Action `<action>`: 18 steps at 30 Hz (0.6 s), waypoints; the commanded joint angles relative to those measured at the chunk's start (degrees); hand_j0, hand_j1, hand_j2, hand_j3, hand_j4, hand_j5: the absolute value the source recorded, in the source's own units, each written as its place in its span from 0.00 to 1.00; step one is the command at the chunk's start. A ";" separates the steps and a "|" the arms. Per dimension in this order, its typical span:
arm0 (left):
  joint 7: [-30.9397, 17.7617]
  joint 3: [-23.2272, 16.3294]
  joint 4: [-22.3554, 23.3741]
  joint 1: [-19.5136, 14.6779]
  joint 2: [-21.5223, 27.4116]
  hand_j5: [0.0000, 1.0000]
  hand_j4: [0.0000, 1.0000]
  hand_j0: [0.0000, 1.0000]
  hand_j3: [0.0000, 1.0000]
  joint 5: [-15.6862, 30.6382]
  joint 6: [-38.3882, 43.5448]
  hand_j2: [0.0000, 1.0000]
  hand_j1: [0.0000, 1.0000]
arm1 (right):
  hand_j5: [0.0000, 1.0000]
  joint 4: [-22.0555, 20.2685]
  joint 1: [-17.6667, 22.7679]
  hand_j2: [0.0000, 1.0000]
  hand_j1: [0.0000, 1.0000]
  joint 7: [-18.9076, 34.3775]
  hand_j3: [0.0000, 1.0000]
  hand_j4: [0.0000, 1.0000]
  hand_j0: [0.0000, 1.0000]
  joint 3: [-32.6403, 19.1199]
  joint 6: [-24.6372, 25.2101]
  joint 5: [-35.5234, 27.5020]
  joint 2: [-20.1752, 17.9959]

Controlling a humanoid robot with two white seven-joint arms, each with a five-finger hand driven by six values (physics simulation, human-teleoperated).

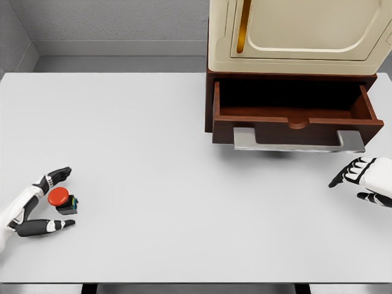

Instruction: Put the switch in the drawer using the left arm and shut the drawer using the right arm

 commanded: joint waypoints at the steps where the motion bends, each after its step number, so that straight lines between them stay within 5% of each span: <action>1: 0.01 -0.01 -0.17 -0.09 0.12 0.84 0.84 0.84 0.84 0.22 0.06 0.84 0.84 | 0.70 -0.01 0.00 0.70 0.70 -0.25 0.70 0.70 0.70 0.01 0.04 -0.54 -0.09; 4: 0.01 -0.01 0.00 0.18 0.12 0.72 0.72 0.72 0.72 -0.31 0.06 0.72 0.72 | 0.70 -0.01 -0.09 0.70 0.70 -0.25 0.70 0.70 0.70 0.01 0.04 -0.63 -0.09; 9: 0.01 -0.01 0.18 0.35 0.30 0.72 0.72 0.72 0.72 -0.66 0.06 0.72 0.72 | 0.70 -0.01 -0.09 0.70 0.70 -0.25 0.70 0.70 0.70 -0.08 0.04 -0.63 0.00; 18: 0.10 0.07 -0.26 0.35 0.12 0.48 0.48 0.48 0.48 -0.49 0.06 0.48 0.48 | 0.70 -0.01 -0.09 0.70 0.70 -0.25 0.70 0.70 0.70 0.01 0.04 -0.63 0.00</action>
